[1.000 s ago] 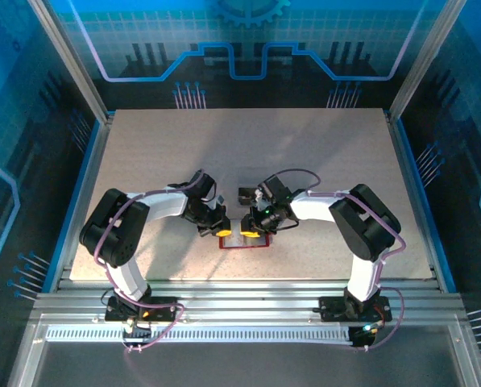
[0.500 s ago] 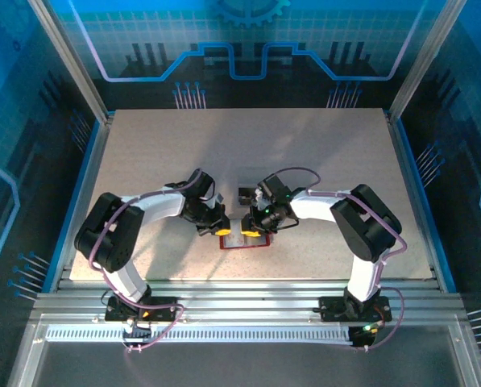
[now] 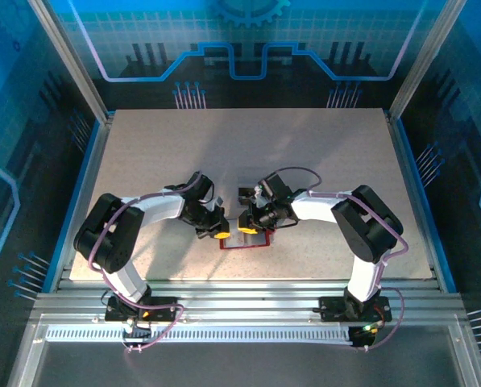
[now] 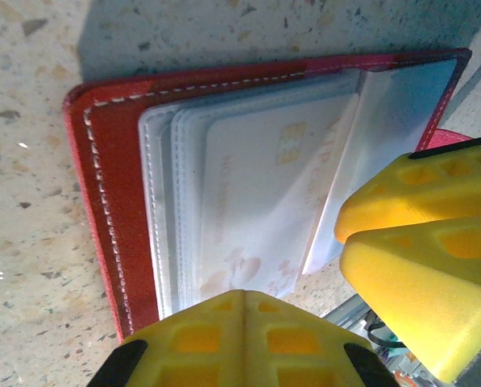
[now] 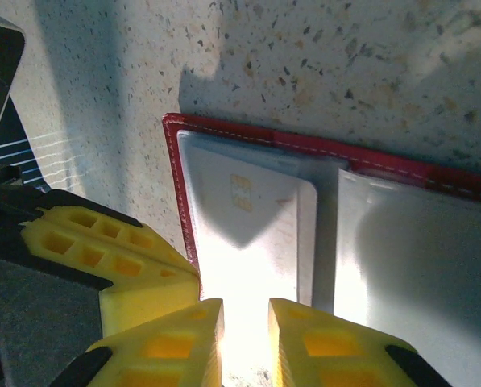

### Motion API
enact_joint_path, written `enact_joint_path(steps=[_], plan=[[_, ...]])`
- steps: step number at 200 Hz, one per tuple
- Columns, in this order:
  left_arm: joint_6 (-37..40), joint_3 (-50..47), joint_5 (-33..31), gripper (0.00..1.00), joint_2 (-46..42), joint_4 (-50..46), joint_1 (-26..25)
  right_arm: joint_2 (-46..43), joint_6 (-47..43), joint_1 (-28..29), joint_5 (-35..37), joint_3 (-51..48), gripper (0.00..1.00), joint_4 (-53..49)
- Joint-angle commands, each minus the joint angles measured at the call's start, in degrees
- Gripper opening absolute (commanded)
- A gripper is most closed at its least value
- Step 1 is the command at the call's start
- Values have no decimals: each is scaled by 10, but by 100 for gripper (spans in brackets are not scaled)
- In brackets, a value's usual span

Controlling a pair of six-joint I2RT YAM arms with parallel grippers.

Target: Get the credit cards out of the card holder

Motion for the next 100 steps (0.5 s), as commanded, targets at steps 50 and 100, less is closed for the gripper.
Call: enact_joint_path(steps=[50,100], plan=[[24,-5,-11,0,27,-27,-6,19,0,-3,-3,-1,22,1],[25,-3,-15,0,31,-32,-6,27,-17,-2,4,8,22,-26]])
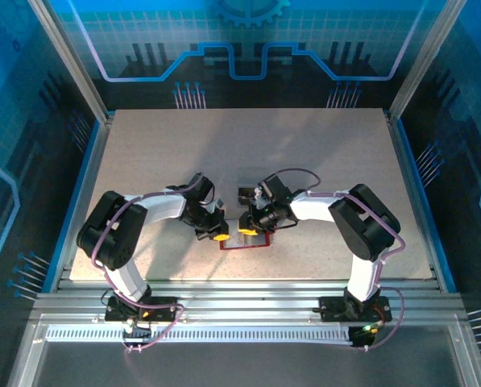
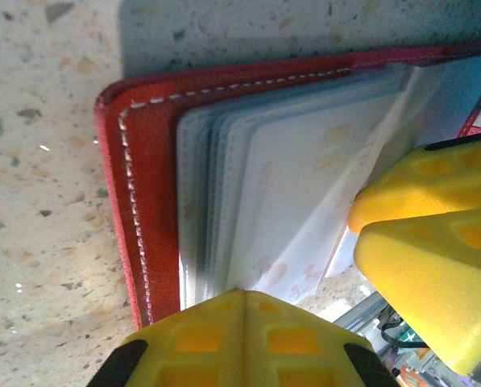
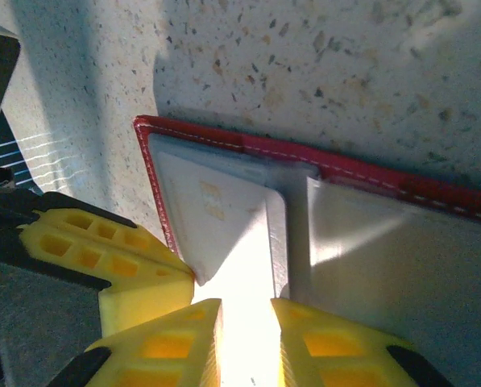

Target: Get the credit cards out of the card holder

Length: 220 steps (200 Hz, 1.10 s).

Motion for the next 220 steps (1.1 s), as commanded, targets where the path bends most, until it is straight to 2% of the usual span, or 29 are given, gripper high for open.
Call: enact_joint_path(steps=[1,24,66,96,148,188,220], plan=[[11,-3,-12,0,15,-26,-6,13,-16,-2,3,8,22,-26],[8,-1,-9,0,12,-25,-5,17,-25,0,7,11,22,-41],[5,3,-4,0,8,-23,-5,13,-68,9,68,42,22,-135],[5,2,-2,0,9,-23,-5,4,-78,10,85,51,22,-154],[-1,5,0,0,-6,-23,-5,-32,-55,10,52,40,22,-108],[-24,7,28,0,-20,8,-5,-16,-8,11,-18,3,22,-14],[-39,5,39,0,-11,30,-6,-2,11,11,-28,-16,22,19]])
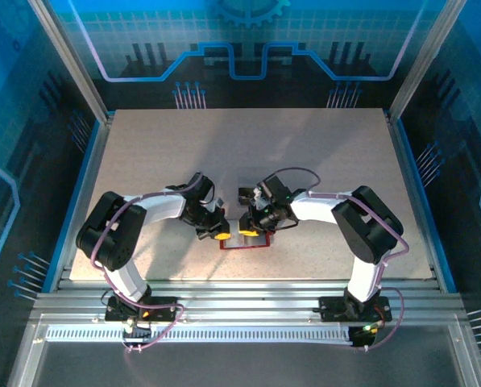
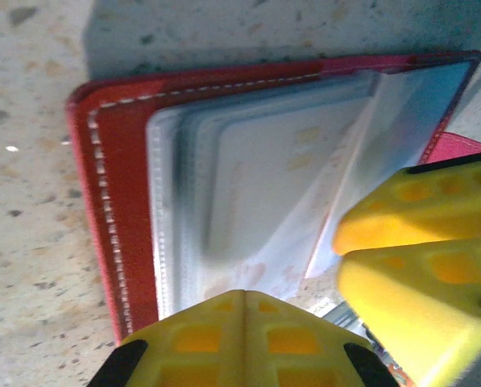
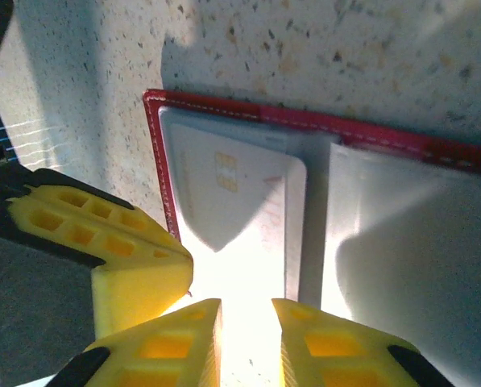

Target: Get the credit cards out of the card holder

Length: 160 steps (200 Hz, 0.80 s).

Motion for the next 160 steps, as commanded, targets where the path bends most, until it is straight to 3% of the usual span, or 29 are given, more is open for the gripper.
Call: enact_joint_path(steps=[1,160], plan=[[-19,6,24,0,-7,14,-6,14,25,4,-28,-13,22,39],[14,4,-3,0,25,-23,-6,6,-29,4,29,2,22,-59]])
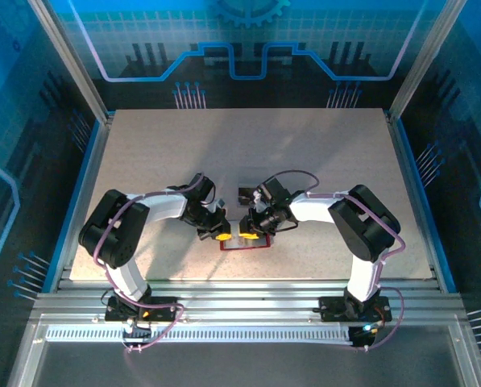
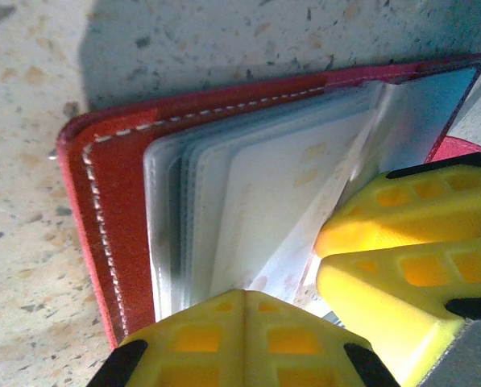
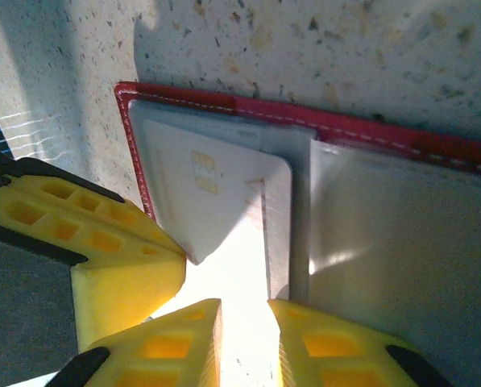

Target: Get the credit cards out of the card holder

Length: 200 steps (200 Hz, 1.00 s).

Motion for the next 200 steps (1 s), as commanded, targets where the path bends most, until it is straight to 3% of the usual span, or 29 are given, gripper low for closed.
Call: enact_joint_path(steps=[1,141,200], plan=[[11,5,-11,0,11,-28,-5,-7,-15,4,31,3,22,-51],[17,2,-17,0,13,-38,-4,-19,-32,3,55,20,23,-88],[12,6,-16,0,5,-40,-4,-40,-13,3,10,3,20,-42]])
